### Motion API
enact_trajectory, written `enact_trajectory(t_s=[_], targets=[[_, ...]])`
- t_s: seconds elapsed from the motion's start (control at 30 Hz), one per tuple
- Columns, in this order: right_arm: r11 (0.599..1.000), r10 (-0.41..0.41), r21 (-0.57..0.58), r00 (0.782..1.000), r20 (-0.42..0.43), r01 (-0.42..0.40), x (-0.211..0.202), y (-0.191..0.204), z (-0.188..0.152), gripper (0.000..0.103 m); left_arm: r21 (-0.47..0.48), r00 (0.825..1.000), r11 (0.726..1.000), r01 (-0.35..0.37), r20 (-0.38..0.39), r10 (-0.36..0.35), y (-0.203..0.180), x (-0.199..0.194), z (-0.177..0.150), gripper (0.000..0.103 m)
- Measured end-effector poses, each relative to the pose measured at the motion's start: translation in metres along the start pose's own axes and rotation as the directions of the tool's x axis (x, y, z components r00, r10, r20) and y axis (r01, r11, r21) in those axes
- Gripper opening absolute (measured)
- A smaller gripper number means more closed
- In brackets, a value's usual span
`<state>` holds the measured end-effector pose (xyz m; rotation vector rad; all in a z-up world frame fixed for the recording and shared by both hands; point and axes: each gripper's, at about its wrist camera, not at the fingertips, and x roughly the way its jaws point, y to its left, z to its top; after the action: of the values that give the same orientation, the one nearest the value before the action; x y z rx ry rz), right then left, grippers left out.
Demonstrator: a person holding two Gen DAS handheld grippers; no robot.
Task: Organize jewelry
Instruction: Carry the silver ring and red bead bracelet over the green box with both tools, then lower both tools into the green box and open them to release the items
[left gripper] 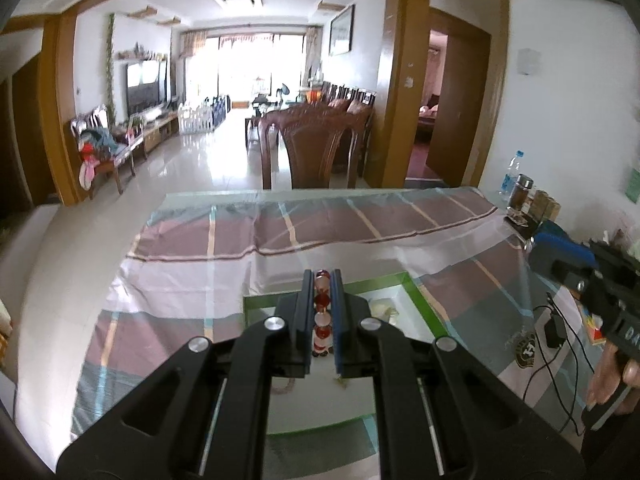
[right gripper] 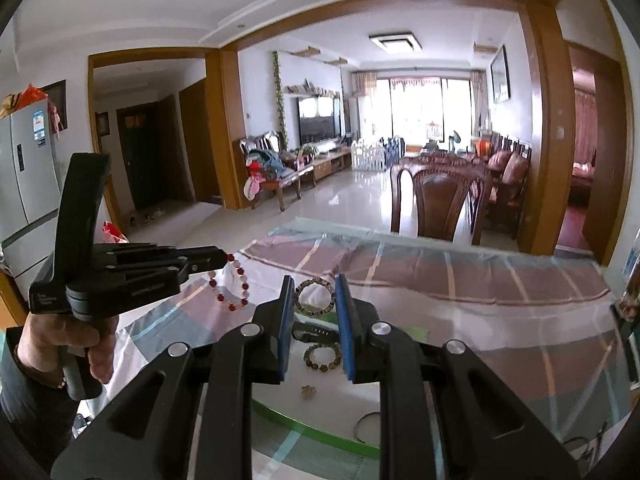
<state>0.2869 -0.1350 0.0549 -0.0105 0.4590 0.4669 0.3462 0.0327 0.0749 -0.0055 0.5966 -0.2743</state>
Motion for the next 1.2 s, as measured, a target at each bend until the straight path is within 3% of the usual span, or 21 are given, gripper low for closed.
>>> enact_trajectory(t_s=[0.23,0.5,0.8,1.2], targets=[[0.996,-0.010,0.090,0.996,-0.093,0.019,0.056,-0.021,-0.028,0.020,-0.046,0.996,0.999,-0.005,-0.095,0.001,0.012,0.065,-0.016,0.008],[0.990,-0.020,0.136,0.980,-0.198,0.047,0.104,-0.032,-0.061,0.020,-0.055,0.985,0.998,-0.027,-0.170,0.017,0.017,0.112,-0.040,0.008],[0.983,-0.026,0.166,0.957,-0.288,0.077,0.139,-0.043,-0.087,0.020,-0.052,0.972,0.998,-0.031,-0.236,0.017,0.016,0.143,-0.064,0.008],[0.982,-0.029,0.168,0.941,-0.337,0.090,0.157,-0.046,-0.101,0.021,-0.052,0.959,0.998,-0.039,-0.281,0.023,0.017,0.165,-0.085,0.008]])
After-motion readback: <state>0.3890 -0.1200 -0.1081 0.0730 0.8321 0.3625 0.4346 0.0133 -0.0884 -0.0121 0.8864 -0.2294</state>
